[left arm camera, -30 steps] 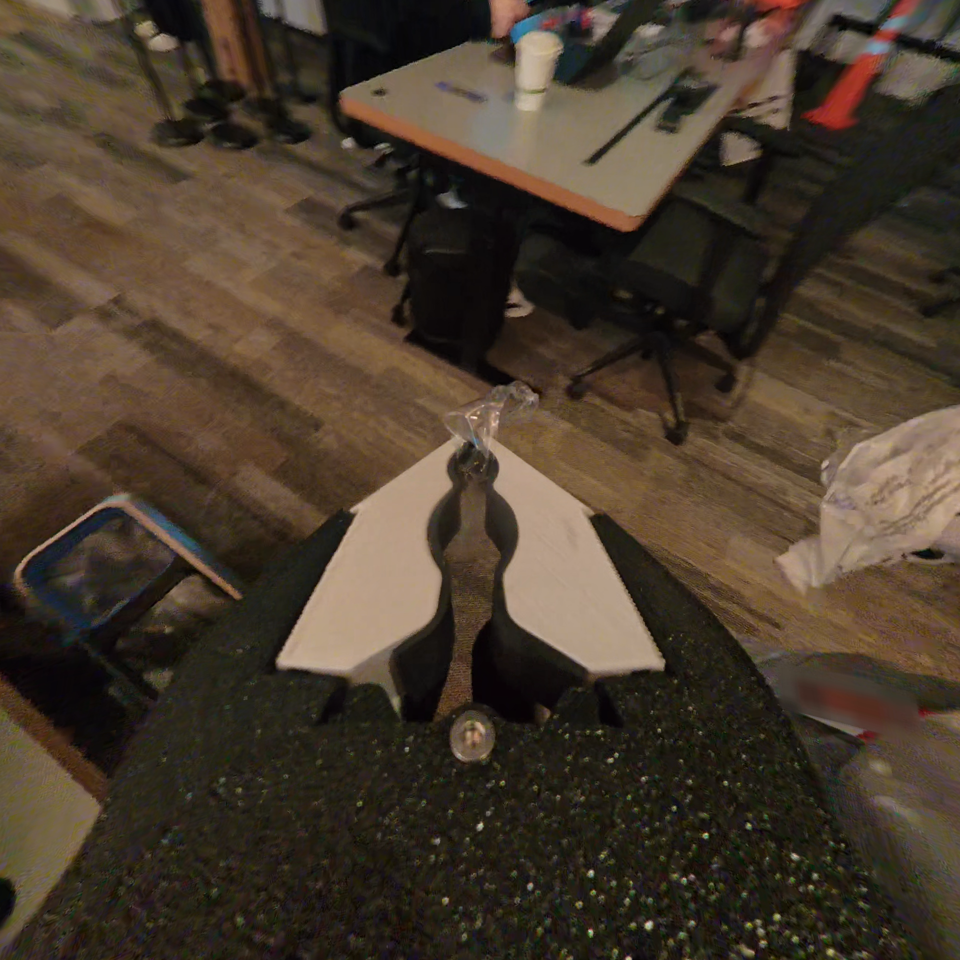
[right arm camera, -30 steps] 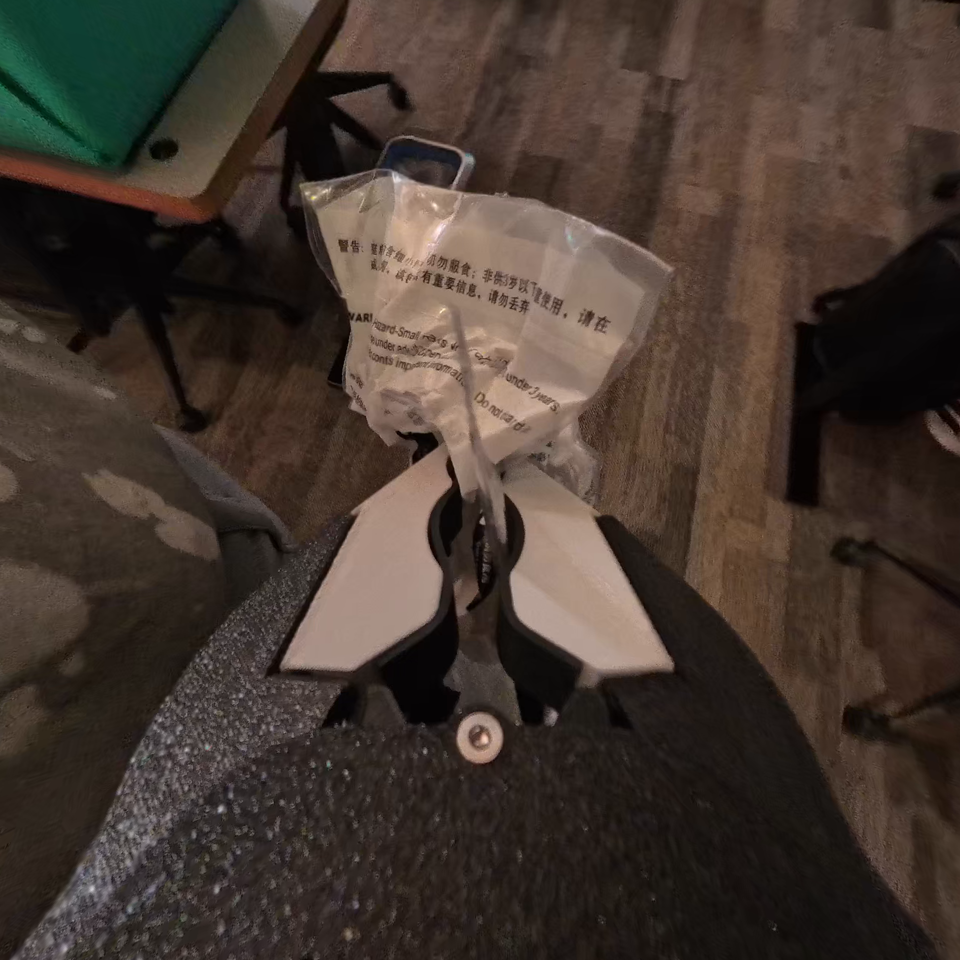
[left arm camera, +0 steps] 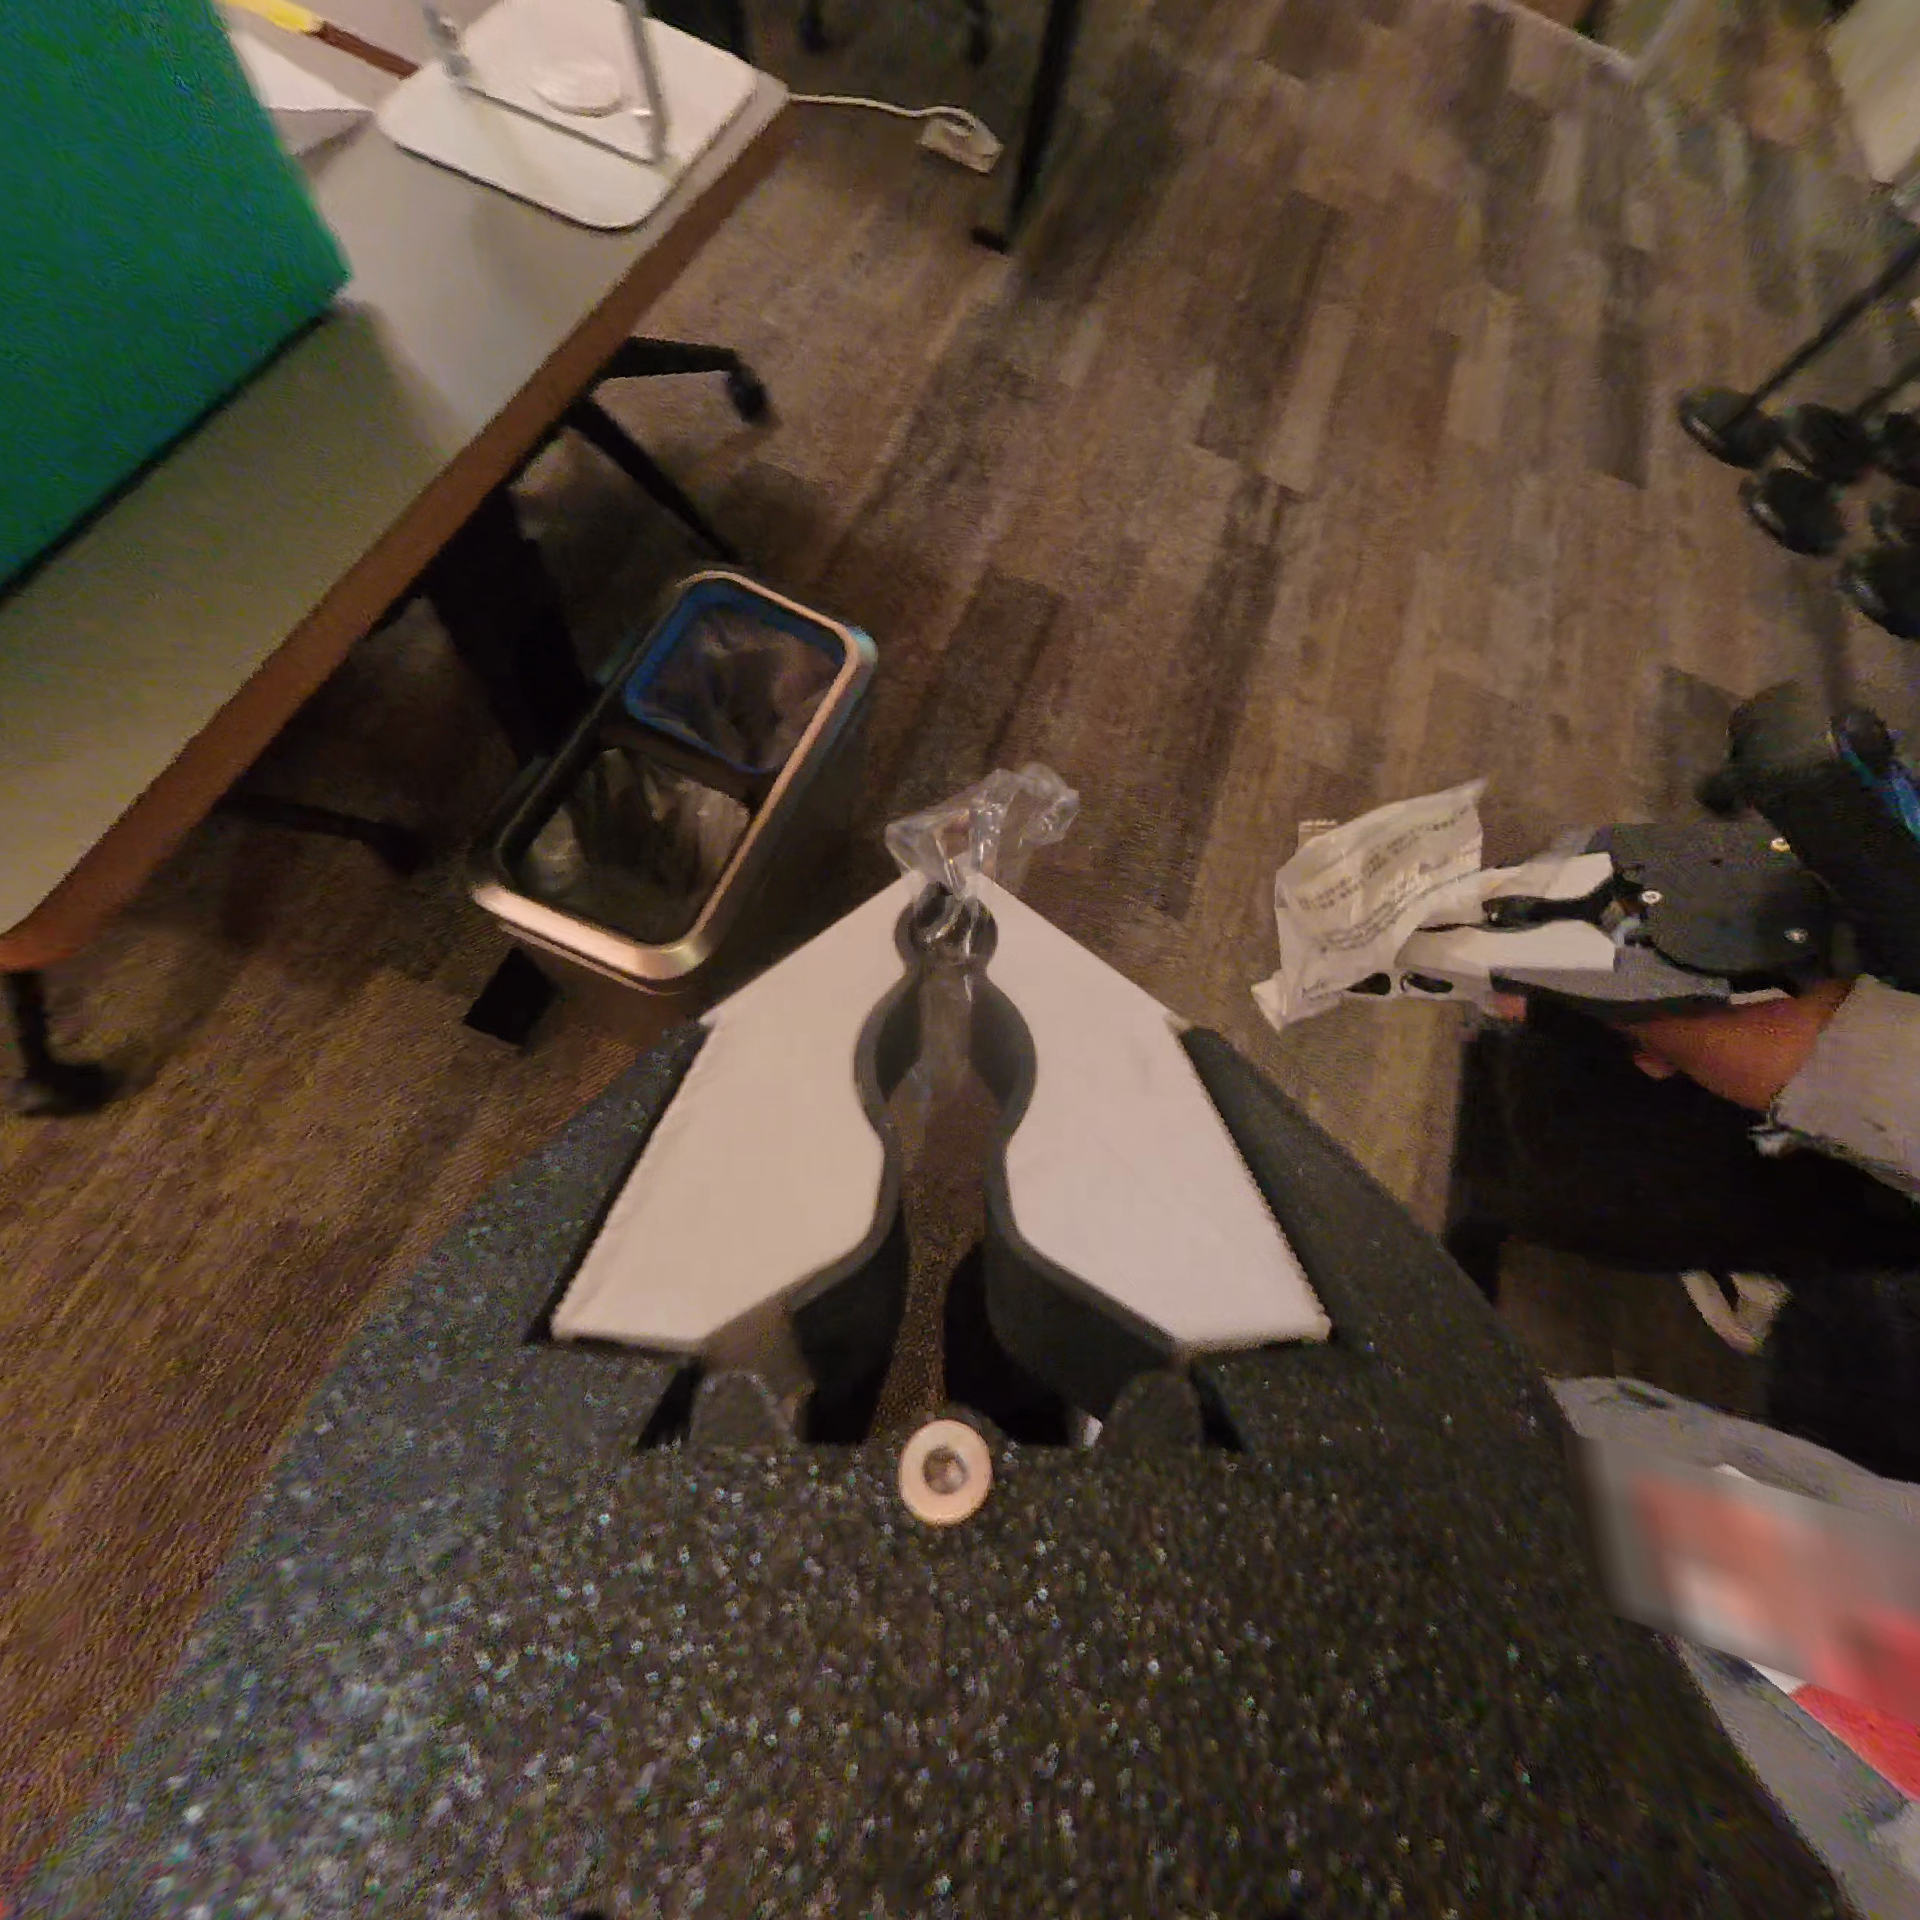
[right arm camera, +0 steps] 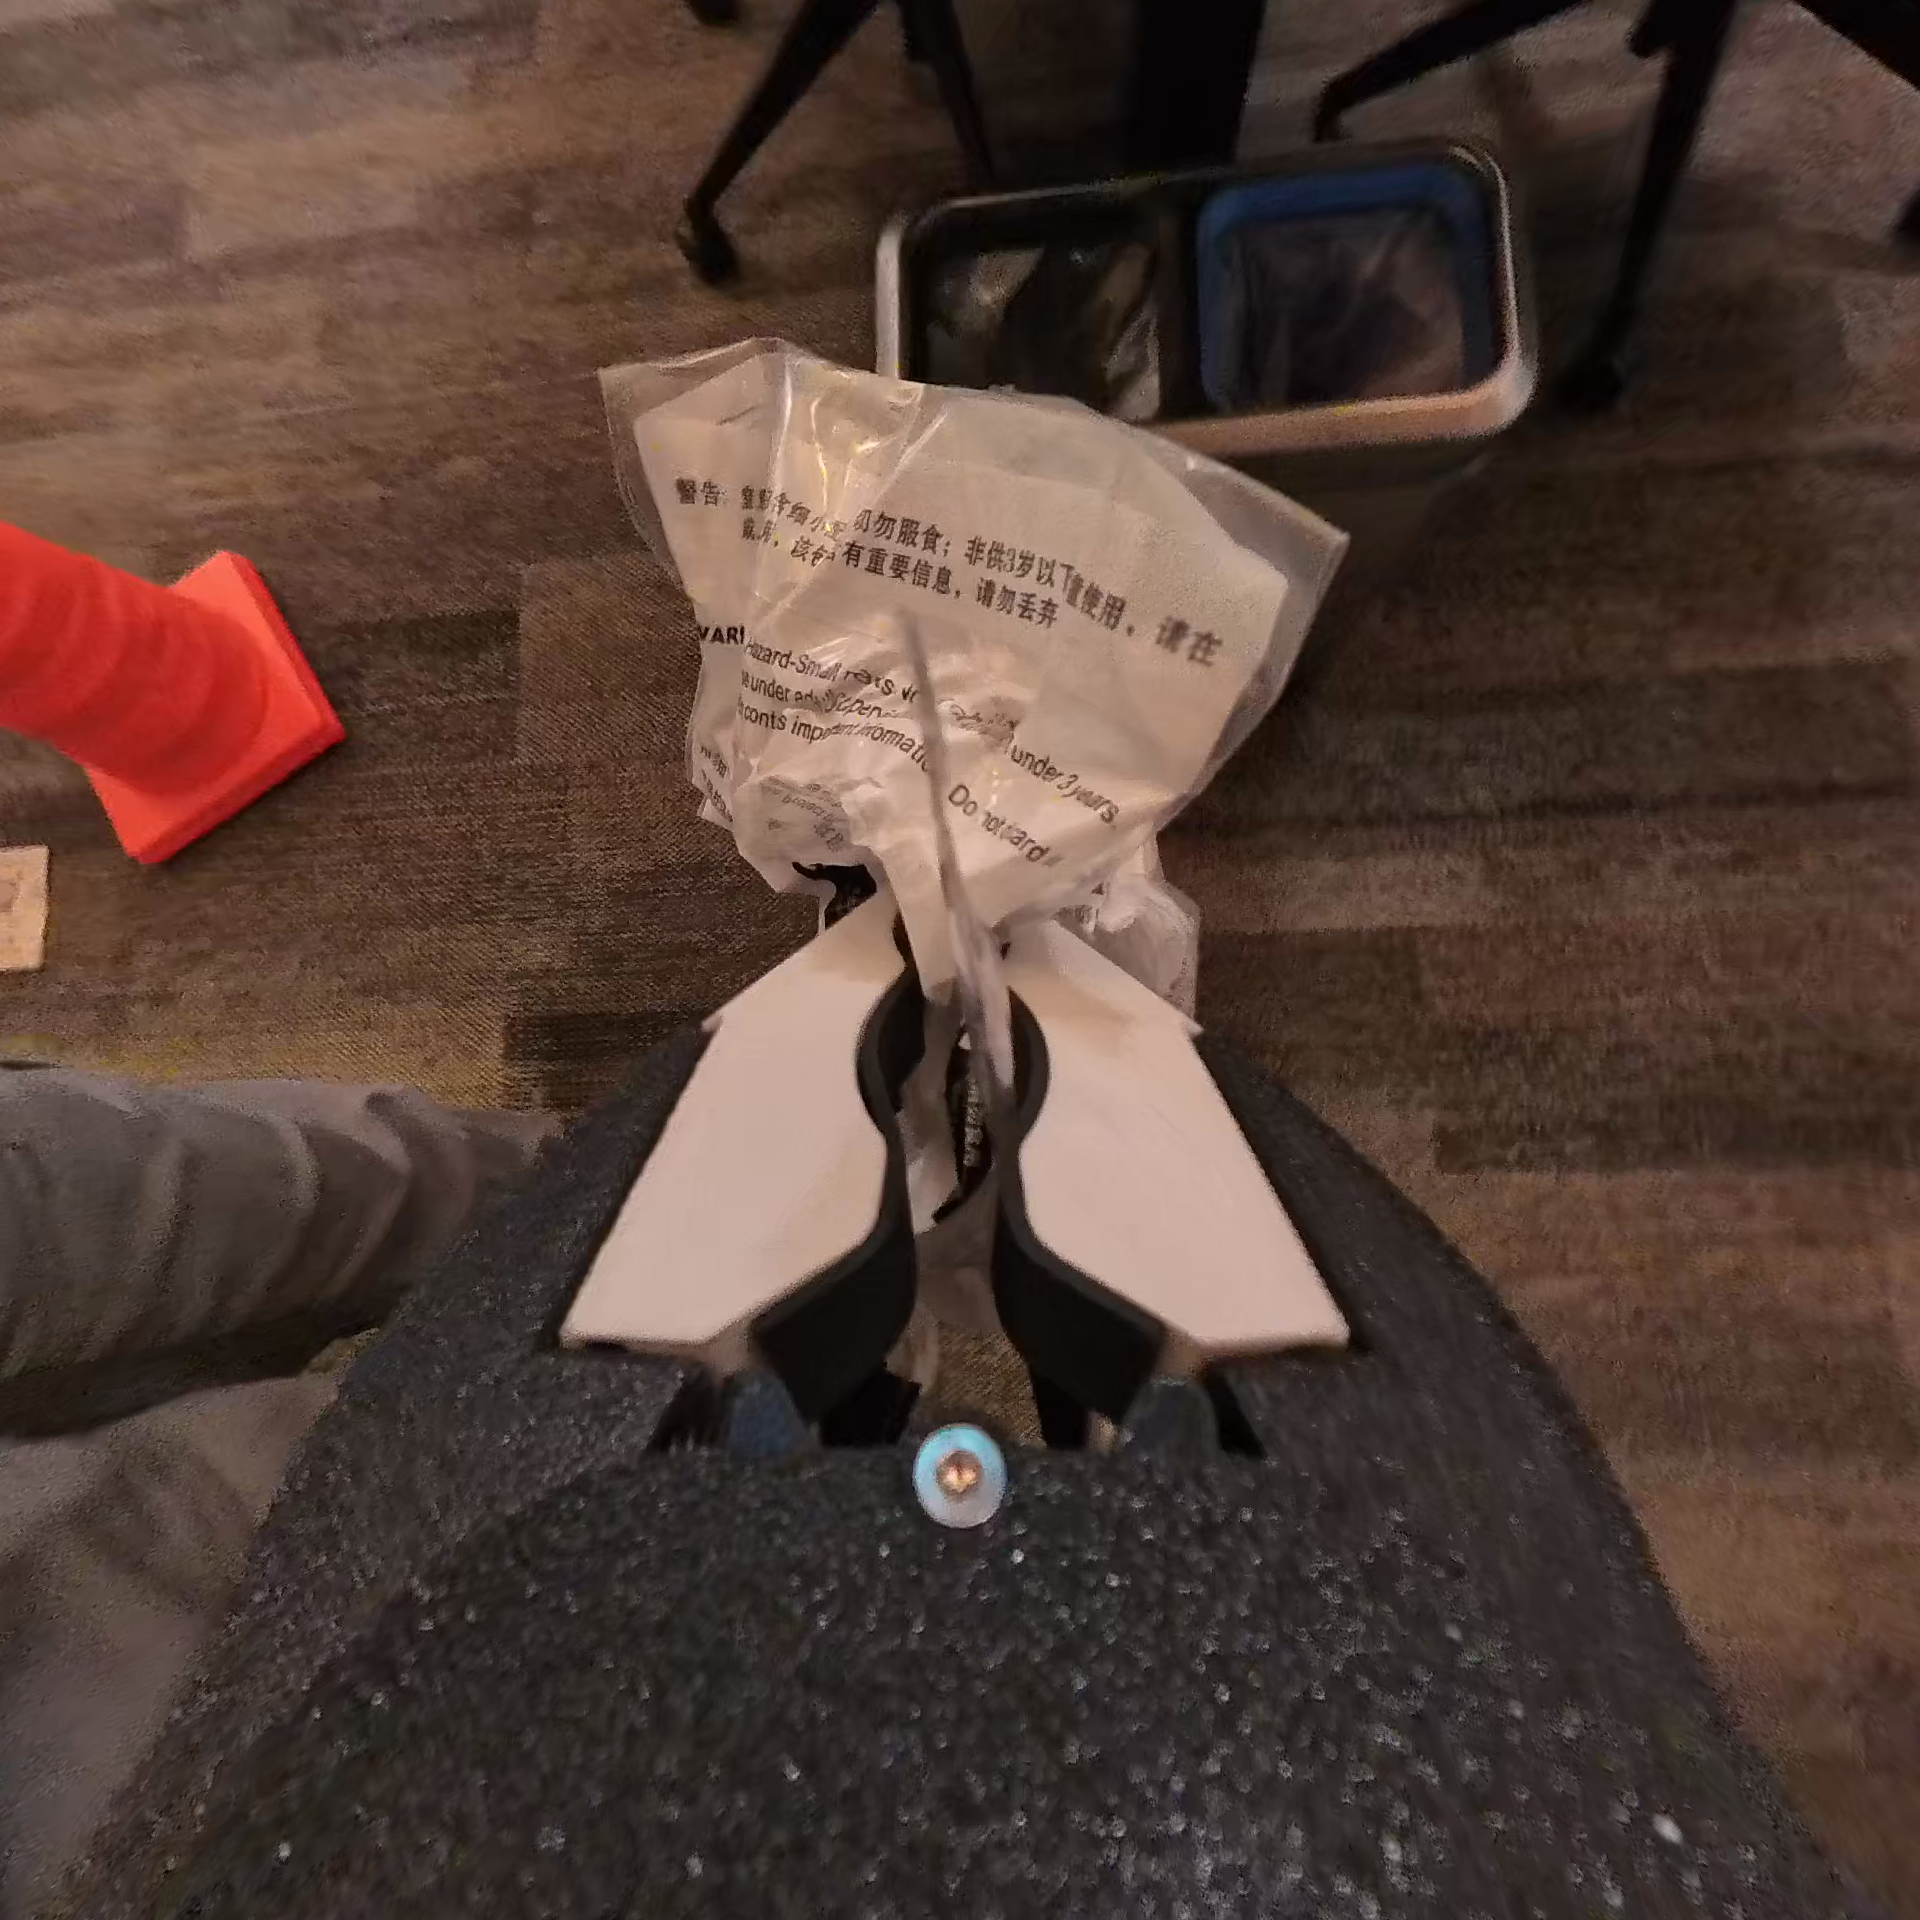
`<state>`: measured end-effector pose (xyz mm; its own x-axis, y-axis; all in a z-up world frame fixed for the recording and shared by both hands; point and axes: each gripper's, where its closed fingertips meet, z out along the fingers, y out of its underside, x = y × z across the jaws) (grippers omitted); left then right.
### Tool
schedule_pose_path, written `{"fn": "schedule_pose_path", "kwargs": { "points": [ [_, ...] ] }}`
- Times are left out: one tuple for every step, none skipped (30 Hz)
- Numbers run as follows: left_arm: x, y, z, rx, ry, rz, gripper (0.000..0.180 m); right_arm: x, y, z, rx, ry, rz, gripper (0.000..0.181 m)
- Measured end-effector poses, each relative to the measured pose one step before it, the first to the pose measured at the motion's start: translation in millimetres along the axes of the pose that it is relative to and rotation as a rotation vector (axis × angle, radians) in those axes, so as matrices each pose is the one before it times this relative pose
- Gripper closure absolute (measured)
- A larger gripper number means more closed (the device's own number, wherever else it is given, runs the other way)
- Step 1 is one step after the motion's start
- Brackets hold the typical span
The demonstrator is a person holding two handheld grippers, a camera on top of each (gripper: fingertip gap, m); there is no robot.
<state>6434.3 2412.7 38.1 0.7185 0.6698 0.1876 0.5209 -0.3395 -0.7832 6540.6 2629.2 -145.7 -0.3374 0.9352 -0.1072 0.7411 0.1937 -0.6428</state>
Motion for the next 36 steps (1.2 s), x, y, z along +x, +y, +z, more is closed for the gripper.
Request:
{"fn": "schedule_pose_path", "kwargs": {
  "points": [
    [-4.76,-1.37,3.05,0.0095,-0.0486,-0.0292,0.180,16.66,-11.49,14.92,0.0015,-0.0281,-0.0269,0.180],
    [-4.56,-0.03,3.12,0.0089,-0.0511,-0.0332,0.180,12.24,-9.80,13.64,-0.0007,-0.0309,-0.0224,0.180],
    [-2.90,0.01,3.73,0.0130,-0.0481,-0.0371,0.180,17.02,-11.51,14.64,-0.0019,-0.0263,-0.0287,0.180],
    [-1.51,0.21,3.56,0.0162,-0.0411,-0.0380,0.180,17.05,-12.01,13.60,-0.0001,-0.0204,-0.0321,0.180],
    [-0.60,2.06,4.50,0.0106,-0.0373,-0.0351,0.180,16.41,-11.88,13.21,-0.0007,-0.0207,-0.0228,0.180],
    [-0.03,4.32,5.42,0.0021,-0.0277,-0.0308,0.180,15.78,-11.65,12.35,0.0006,-0.0150,-0.0174,0.180],
    [0.86,6.49,6.62,-0.0059,-0.0199,-0.0229,0.180,15.26,-10.53,12.98,-0.0015,-0.0096,-0.0198,0.180],
    [0.25,7.82,7.88,-0.0118,-0.0170,-0.0150,0.180,9.46,-6.06,11.82,-0.0029,-0.0090,-0.0177,0.180],
    [-0.16,8.49,9.41,-0.0144,-0.0129,-0.0130,0.180,14.10,-8.14,15.48,-0.0049,-0.0058,-0.0135,0.180],
    [-1.36,7.97,10.15,-0.0132,-0.0088,-0.0151,0.180,14.02,-7.65,17.39,-0.0044,-0.0039,-0.0055,0.180],
    [-2.09,8.05,12.62,-0.0105,-0.0044,-0.0189,0.180,13.86,-7.91,18.57,0.0017,-0.0028,-0.0003,0.180],
    [-3.37,7.92,14.83,-0.0104,-0.0015,-0.0192,0.180,13.82,-6.63,20.16,-0.0005,-0.0002,-0.0003,0.180],
    [-5.21,7.79,16.71,-0.0079,-0.0017,-0.0192,0.180,13.42,-6.12,20.99,-0.0005,0.0021,0.0006,0.180],
    [-5.88,7.19,18.06,-0.0032,-0.0002,-0.0217,0.180,13.08,-5.13,22.32,-0.0030,0.0020,-0.0005,0.180],
    [-7.72,6.72,20.81,-0.0023,0.0031,-0.0239,0.180,12.21,-3.53,22.29,-0.0095,-0.0004,-0.0109,0.180],
    [-8.91,6.09,21.74,-0.0025,0.0015,-0.0196,0.180,8.72,-1.40,19.76,-0.0068,-0.0003,-0.0165,0.180],
    [-9.17,5.08,21.82,-0.0010,0.0007,-0.0101,0.180,12.25,-3.32,22.87,-0.0080,-0.0028,-0.0204,0.180],
    [-9.07,4.32,20.85,-0.0007,-0.0004,-0.0037,0.180,12.47,-1.97,22.31,-0.0125,-0.0034,-0.0219,0.180],
    [-8.78,2.95,19.21,-0.0009,-0.0023,-0.0025,0.180,11.05,-0.70,20.43,-0.0160,-0.0022,-0.0303,0.180],
    [-8.02,1.88,16.16,0.0002,-0.0019,-0.0024,0.180,11.50,0.25,20.82,-0.0226,-0.0012,-0.0355,0.180],
    [-6.72,0.42,10.91,0.0010,-0.0028,-0.0019,0.180,9.89,0.36,19.78,-0.0215,-0.0056,-0.0301,0.180],
    [-7.55,-0.98,11.47,0.0031,-0.0023,-0.0020,0.180,8.66,0.71,16.69,-0.0213,-0.0072,-0.0194,0.180],
    [-7.09,-1.34,9.57,0.0038,-0.0015,-0.0018,0.180,7.92,0.57,17.40,-0.0223,-0.0060,-0.0162,0.180],
    [-6.78,-0.74,8.61,0.0009,-0.0029,0.0009,0.180,6.89,0.49,16.39,-0.0208,-0.0047,-0.0180,0.180],
    [-6.61,-0.14,7.87,-0.0015,-0.0045,0.0038,0.180,4.78,0.53,15.25,-0.0181,-0.0071,-0.0115,0.179],
    [-5.87,0.03,6.59,-0.0023,-0.0046,0.0029,0.180,3.18,1.16,14.61,-0.0164,-0.0151,0.0046,0.179],
    [-4.48,0.05,5.73,-0.0011,-0.0035,-0.0006,0.180,2.89,2.20,12.86,-0.0207,-0.0090,0.0080,0.179],
    [-3.30,-0.85,4.53,0.0006,-0.0023,-0.0018,0.180,1.26,2.45,8.17,-0.0163,-0.0045,0.0089,0.179],
    [-2.61,-1.91,3.82,0.0029,-0.0023,-0.0014,0.180,1.68,1.71,10.03,-0.0115,-0.0041,0.0100,0.178],
    [-1.29,-1.83,3.21,0.0037,-0.0002,-0.0028,0.180,1.54,1.90,8.82,-0.0098,-0.0036,0.0149,0.176],
    [-0.34,-1.08,2.83,0.0016,0.0003,-0.0029,0.180,1.93,1.74,7.29,-0.0073,0.0020,0.0110,0.171],
    [-0.60,-0.39,2.07,-0.0002,-0.0004,-0.0017,0.180,0.69,1.68,5.54,-0.0065,-0.0026,0.0090,0.166],
    [-0.26,-0.09,1.33,-0.0006,-0.0002,-0.0019,0.180,0.37,1.32,3.29,-0.0020,-0.0008,0.0100,0.155],
    [0.43,0.41,0.87,-0.0011,0.0015,-0.0026,0.180,1.40,1.32,1.85,-0.0011,0.0064,0.0080,0.142],
    [0.76,0.83,0.67,-0.0009,0.0025,-0.0026,0.180,1.99,1.02,0.10,0.0019,0.0075,0.0046,0.128],
    [0.86,1.00,0.34,-0.0015,0.0027,-0.0006,0.180,1.33,-0.29,-1.25,0.0079,0.0036,0.0042,0.117]
  ]
}}
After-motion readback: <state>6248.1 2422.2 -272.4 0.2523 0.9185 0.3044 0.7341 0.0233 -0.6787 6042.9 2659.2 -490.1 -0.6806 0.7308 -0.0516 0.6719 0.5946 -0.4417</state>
